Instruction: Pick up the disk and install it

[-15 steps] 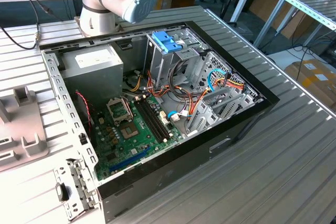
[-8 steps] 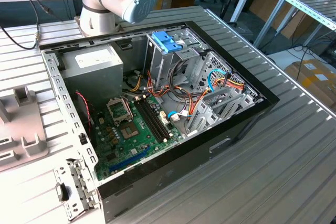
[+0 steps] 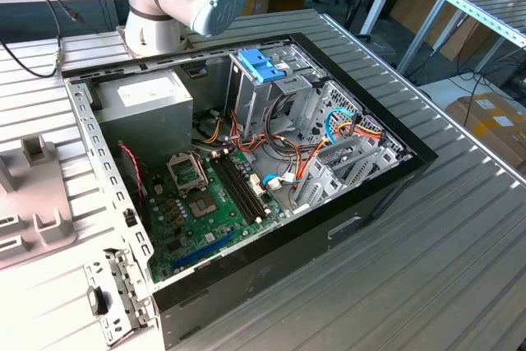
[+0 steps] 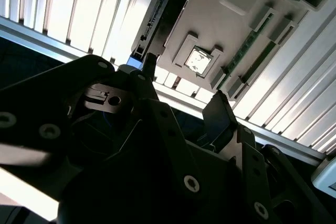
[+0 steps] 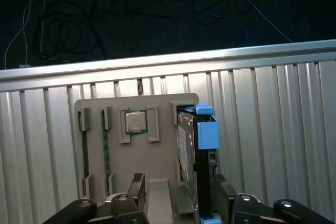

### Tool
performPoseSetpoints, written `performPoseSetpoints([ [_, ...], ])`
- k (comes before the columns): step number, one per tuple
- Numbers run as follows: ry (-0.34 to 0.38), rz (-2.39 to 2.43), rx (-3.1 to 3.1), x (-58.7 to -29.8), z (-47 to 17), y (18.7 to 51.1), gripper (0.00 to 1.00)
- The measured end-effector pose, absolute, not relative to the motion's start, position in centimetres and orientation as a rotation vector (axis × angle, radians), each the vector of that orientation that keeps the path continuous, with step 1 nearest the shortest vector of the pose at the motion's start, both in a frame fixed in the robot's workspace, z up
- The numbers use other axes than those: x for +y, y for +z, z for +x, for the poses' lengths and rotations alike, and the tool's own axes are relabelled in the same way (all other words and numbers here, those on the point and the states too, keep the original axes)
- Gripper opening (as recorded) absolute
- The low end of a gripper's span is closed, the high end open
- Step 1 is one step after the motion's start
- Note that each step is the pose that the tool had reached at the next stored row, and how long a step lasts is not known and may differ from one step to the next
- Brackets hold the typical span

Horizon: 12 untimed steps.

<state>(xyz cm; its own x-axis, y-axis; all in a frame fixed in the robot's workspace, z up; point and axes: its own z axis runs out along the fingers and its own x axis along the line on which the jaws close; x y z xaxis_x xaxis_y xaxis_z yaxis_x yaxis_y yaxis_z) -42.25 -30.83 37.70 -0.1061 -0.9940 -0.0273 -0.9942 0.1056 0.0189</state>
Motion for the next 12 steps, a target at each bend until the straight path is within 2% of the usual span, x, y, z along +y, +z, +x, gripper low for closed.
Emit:
performPoseSetpoints([
  [12, 0.051, -2.095, 2.330, -30.35, -42.25, 37.55, 0.63],
])
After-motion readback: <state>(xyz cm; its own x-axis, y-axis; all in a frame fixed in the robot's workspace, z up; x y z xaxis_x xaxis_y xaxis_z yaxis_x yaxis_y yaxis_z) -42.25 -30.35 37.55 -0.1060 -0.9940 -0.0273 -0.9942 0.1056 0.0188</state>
